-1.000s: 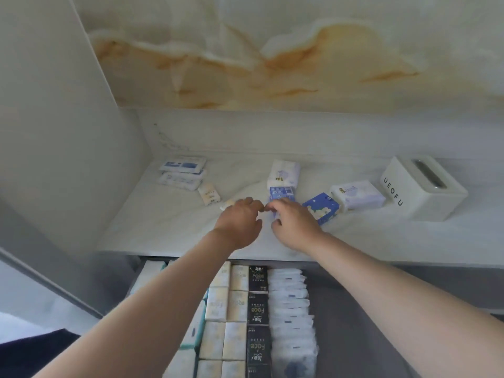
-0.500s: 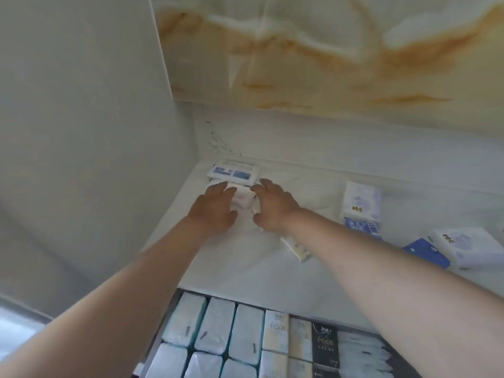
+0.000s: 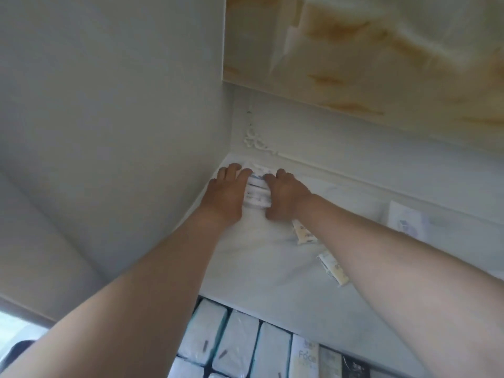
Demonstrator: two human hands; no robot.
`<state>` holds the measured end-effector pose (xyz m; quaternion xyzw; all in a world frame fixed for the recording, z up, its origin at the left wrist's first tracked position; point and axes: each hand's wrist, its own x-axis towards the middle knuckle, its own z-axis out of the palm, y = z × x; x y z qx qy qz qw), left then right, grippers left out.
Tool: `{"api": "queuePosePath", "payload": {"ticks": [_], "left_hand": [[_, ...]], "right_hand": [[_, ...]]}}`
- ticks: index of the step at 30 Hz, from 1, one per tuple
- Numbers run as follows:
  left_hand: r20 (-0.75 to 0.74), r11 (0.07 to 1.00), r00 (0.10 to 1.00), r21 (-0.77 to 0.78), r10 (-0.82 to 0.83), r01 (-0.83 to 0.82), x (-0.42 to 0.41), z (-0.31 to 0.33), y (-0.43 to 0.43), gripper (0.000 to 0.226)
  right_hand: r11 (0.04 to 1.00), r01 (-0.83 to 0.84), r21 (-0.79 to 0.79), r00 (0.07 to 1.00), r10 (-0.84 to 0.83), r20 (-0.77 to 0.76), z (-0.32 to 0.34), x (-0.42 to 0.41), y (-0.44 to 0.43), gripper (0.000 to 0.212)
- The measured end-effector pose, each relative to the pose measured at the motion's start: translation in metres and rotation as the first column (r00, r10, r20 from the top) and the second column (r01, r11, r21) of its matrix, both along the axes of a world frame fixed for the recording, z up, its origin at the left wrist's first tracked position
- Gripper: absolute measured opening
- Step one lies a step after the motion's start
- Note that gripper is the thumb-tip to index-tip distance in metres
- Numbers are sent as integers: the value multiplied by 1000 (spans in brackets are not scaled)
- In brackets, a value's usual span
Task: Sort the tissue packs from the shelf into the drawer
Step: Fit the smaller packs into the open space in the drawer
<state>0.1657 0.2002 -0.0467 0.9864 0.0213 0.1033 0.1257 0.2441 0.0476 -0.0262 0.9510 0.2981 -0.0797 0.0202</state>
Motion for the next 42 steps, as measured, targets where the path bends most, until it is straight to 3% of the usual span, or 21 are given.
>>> {"api": "queuePosePath", "payload": {"ticks": [2, 5, 10, 13, 16, 19, 23, 26, 28, 31, 35, 40, 42], "left_hand": [[-56, 998, 998, -61, -36, 32, -3, 2, 2, 85], [-171, 991, 976, -12, -134, 133, -14, 6, -3, 81], [-183, 992, 975, -52, -123, 115, -49, 22, -20, 76], [-176, 992, 979, -83, -106, 92, -74, 38, -27, 62], [-93, 979, 976, -78, -196, 189, -99, 53, -32, 47], [-113, 965, 968, -161, -224, 205, -119, 72, -42, 27], [-126, 922, 964, -341, -236, 182, -148, 93, -69, 27], [-168, 895, 954, -417, -247, 158, -171, 95, -95, 17], [-200, 872, 947, -471, -253, 134, -186, 93, -113, 25], [-272, 770, 919, -636, -286, 52, -204, 89, -139, 10], [-311, 647, 905, -761, -289, -55, -215, 84, -169, 16], [-387, 465, 881, -854, -273, -232, -227, 89, -186, 22], [-390, 457, 866, -861, -312, -223, -229, 91, -191, 23]], "right_hand": [[999, -35, 38, 999, 34, 11, -2, -8, -4, 74], [991, -35, 125, 999, 37, -10, 0, -22, -11, 57], [969, -102, 226, 994, 106, -4, 14, -54, -33, 33], [949, -158, 272, 987, 152, 45, 33, -79, -50, 35], [912, -184, 367, 982, 185, 35, 50, -113, -75, 38], [878, -82, 472, 990, 128, -66, 63, -150, -103, 33], [801, 181, 570, 957, -10, -291, 74, -195, -149, 34], [734, 274, 622, 938, -60, -342, 72, -229, -182, 39], [695, 326, 641, 927, -103, -360, 69, -249, -200, 38], [637, 423, 644, 893, -176, -413, 63, -270, -228, 37], [631, 467, 619, 874, -222, -433, 51, -285, -253, 35], [579, 485, 655, 843, -111, -526, 45, -291, -264, 33], [570, 500, 653, 830, -100, -548, 40, -294, -265, 33]]}}
